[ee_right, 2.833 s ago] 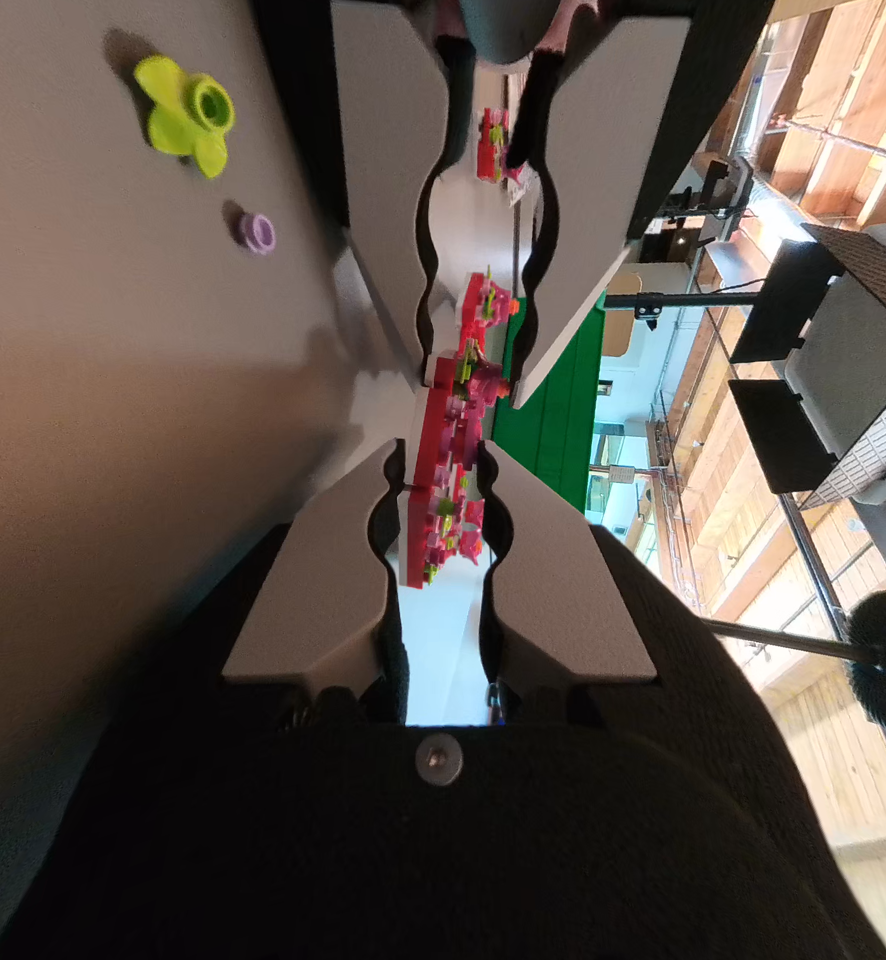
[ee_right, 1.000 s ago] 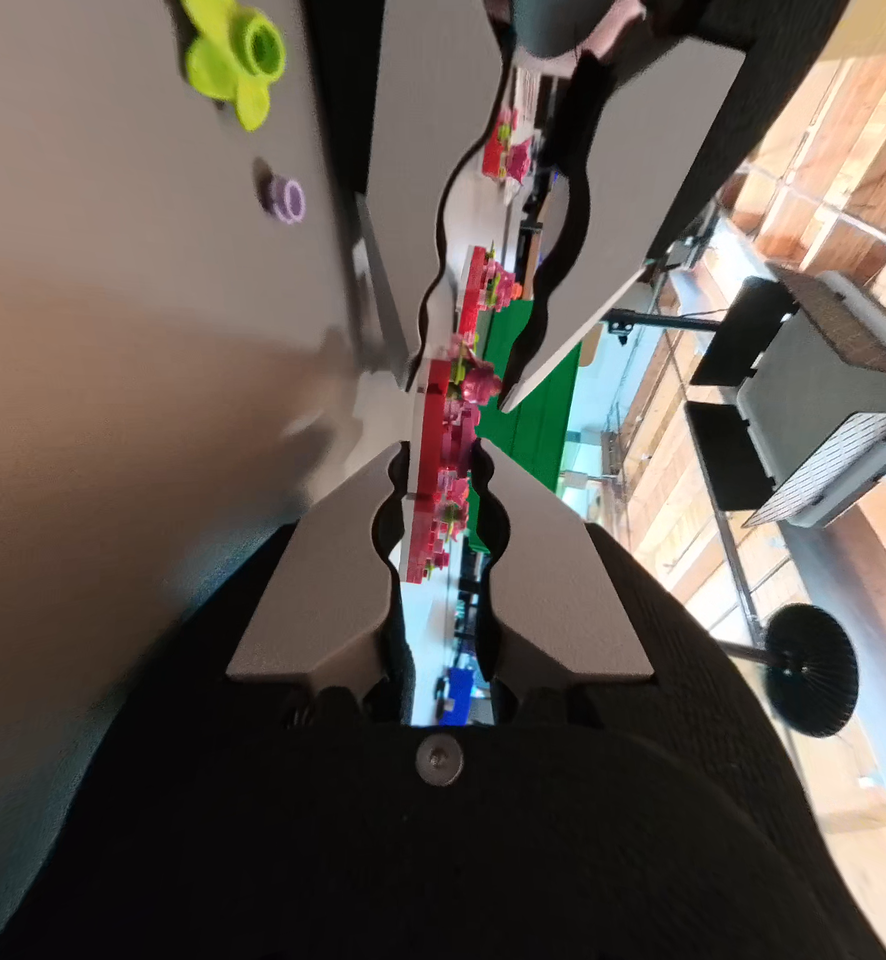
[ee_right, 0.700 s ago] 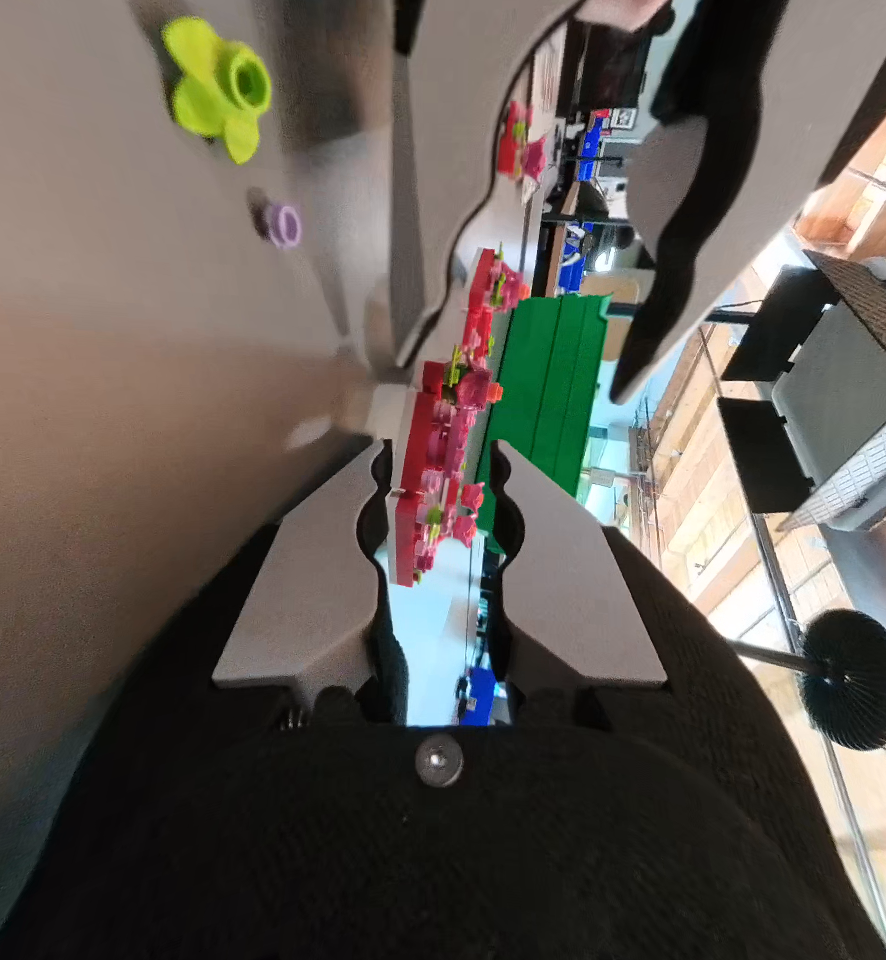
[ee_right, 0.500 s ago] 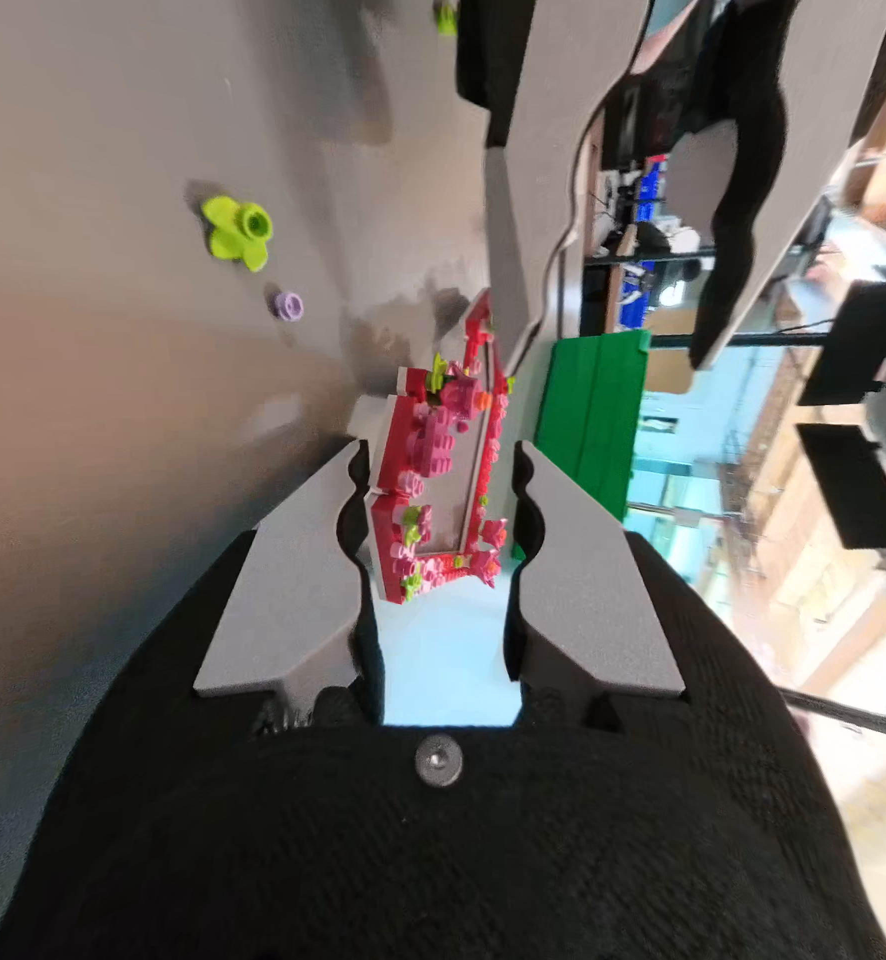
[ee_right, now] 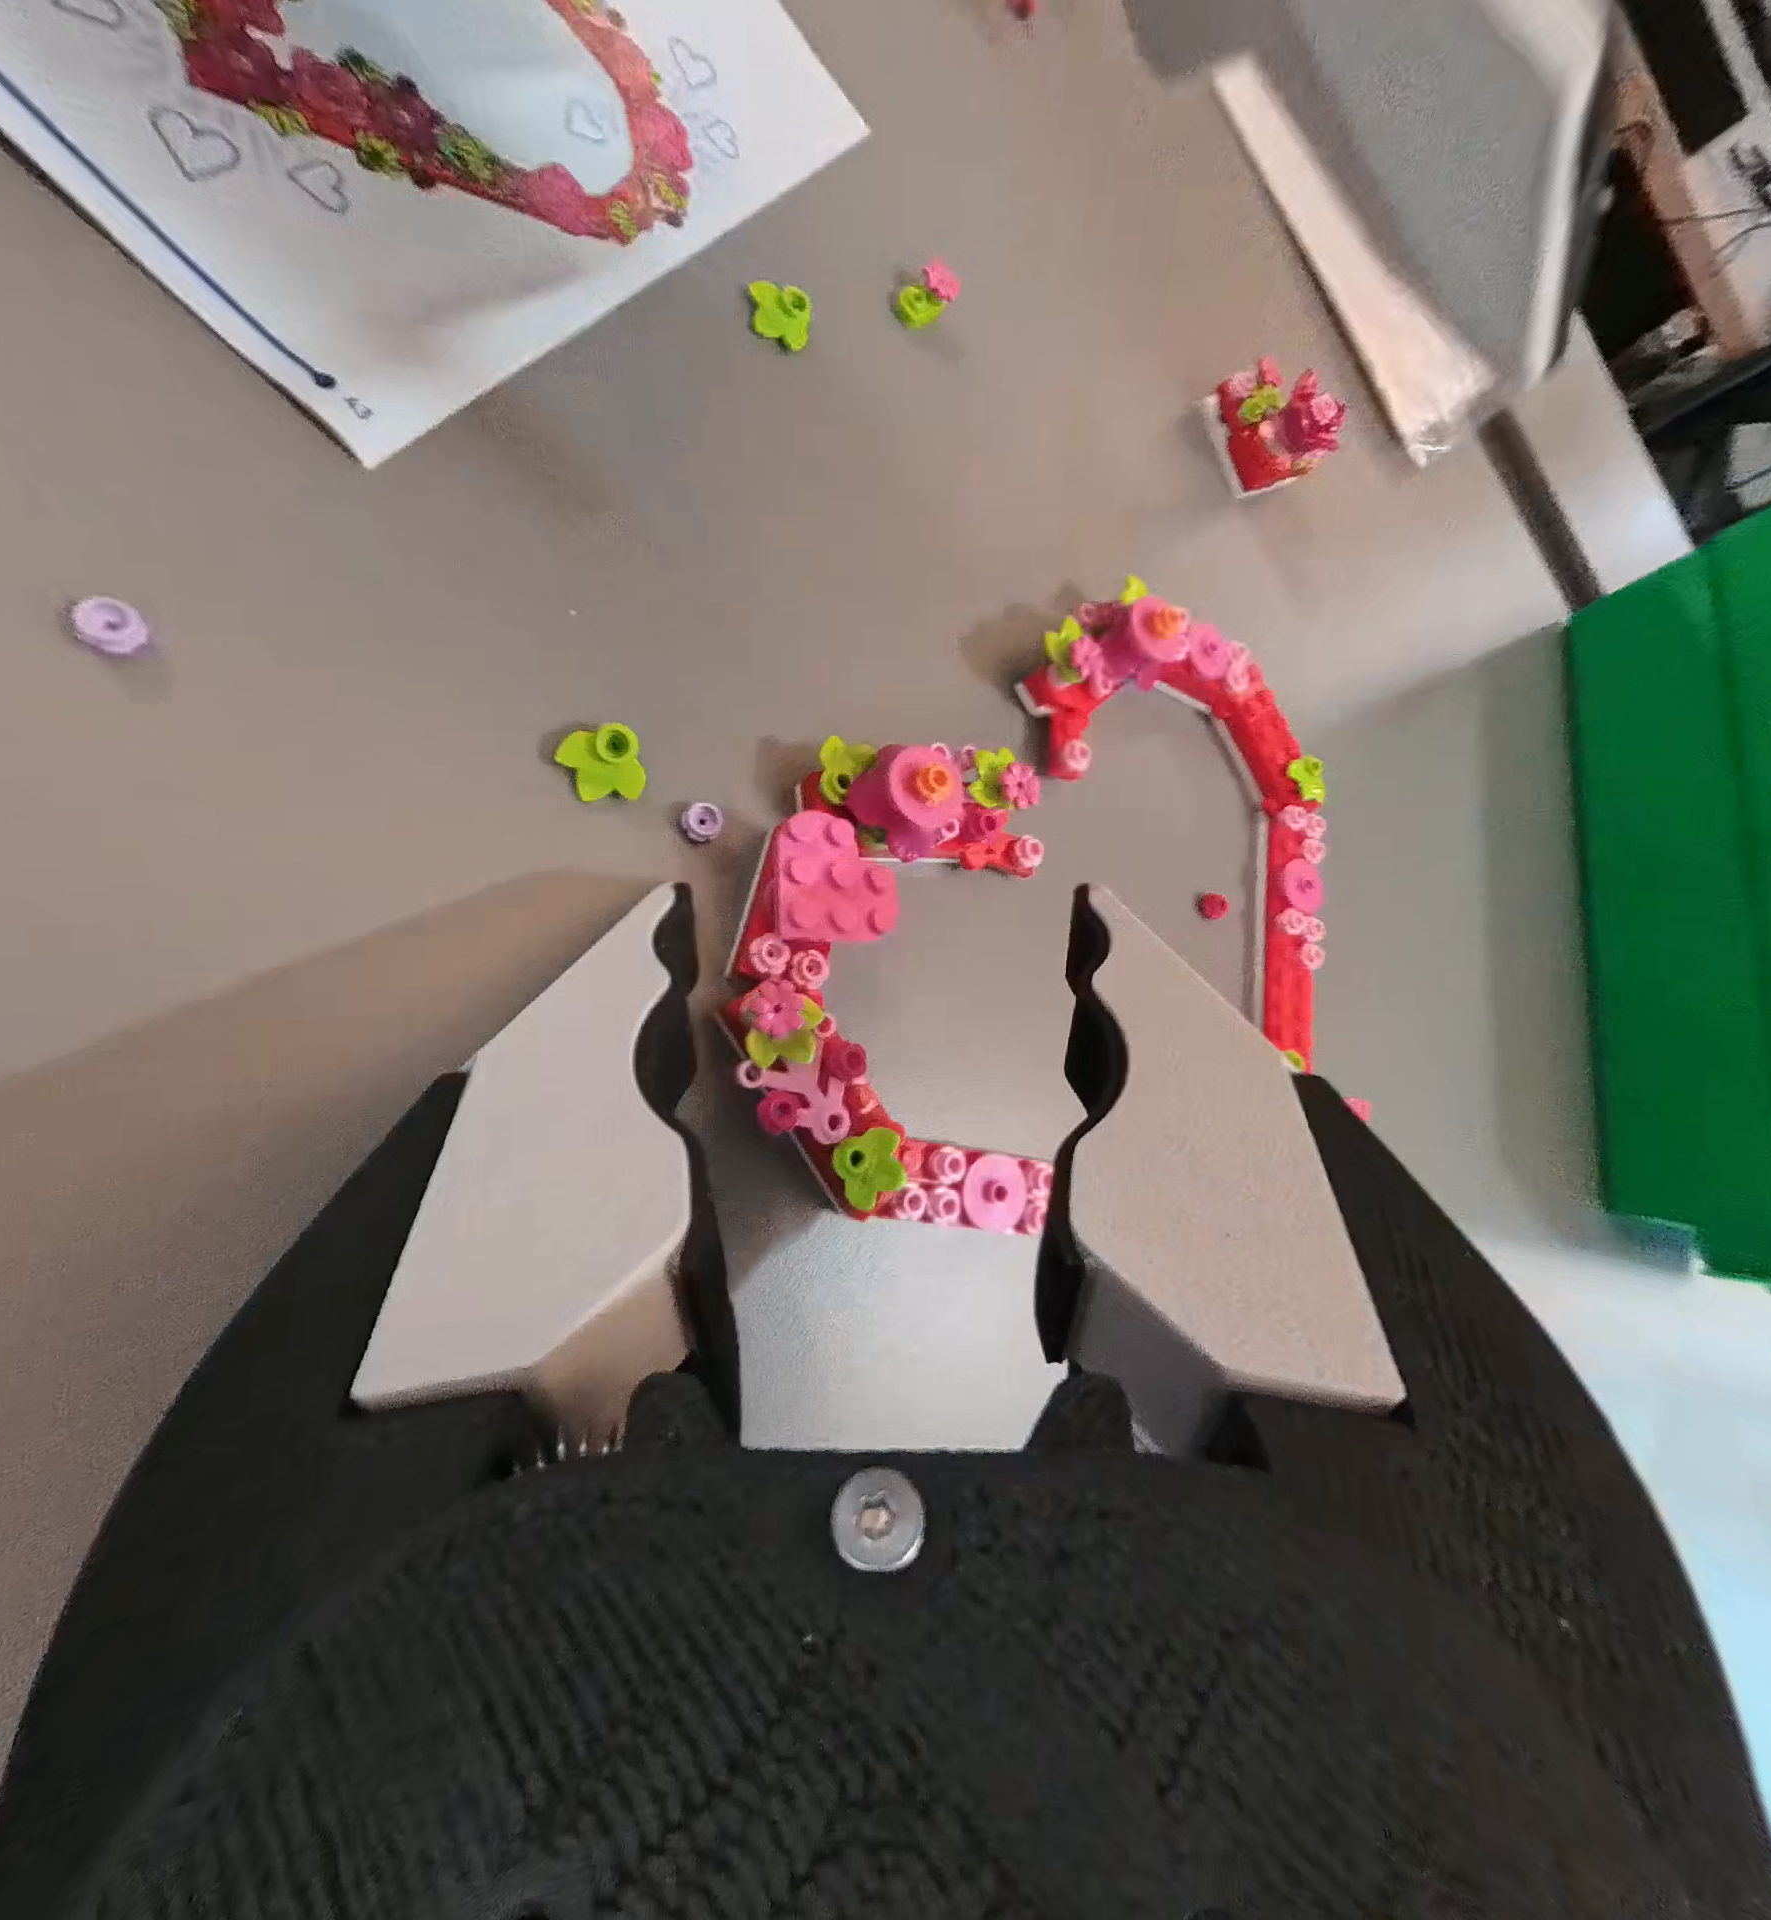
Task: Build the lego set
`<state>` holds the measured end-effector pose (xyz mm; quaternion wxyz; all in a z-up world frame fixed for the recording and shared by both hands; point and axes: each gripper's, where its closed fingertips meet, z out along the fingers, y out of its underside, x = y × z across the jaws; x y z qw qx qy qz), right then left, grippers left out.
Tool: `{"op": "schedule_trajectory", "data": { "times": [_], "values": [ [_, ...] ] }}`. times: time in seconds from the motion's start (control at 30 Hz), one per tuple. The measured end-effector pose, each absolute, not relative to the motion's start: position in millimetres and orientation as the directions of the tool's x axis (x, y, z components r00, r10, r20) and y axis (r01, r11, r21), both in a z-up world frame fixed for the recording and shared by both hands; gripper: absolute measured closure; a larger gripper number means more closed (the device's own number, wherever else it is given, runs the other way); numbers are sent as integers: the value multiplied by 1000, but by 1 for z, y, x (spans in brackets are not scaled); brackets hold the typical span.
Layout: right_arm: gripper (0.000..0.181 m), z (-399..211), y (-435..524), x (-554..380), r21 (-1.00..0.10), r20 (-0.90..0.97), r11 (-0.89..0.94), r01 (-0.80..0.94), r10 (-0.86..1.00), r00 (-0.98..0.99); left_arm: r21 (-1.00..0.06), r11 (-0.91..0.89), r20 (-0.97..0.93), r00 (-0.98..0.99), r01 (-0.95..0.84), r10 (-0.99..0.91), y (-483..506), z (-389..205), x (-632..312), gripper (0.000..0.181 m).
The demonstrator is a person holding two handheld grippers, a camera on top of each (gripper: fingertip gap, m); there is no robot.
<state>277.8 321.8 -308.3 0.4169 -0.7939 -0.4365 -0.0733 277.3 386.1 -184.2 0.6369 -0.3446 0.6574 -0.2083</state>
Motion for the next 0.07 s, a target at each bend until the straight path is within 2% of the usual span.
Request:
{"op": "schedule_trajectory", "data": {
  "times": [0.07],
  "values": [
    [109,-308,314,277,-622,432,-276,733,659,615,-734,650,-675,111,-199,-729,384,-171,264,119]
  ]
}}
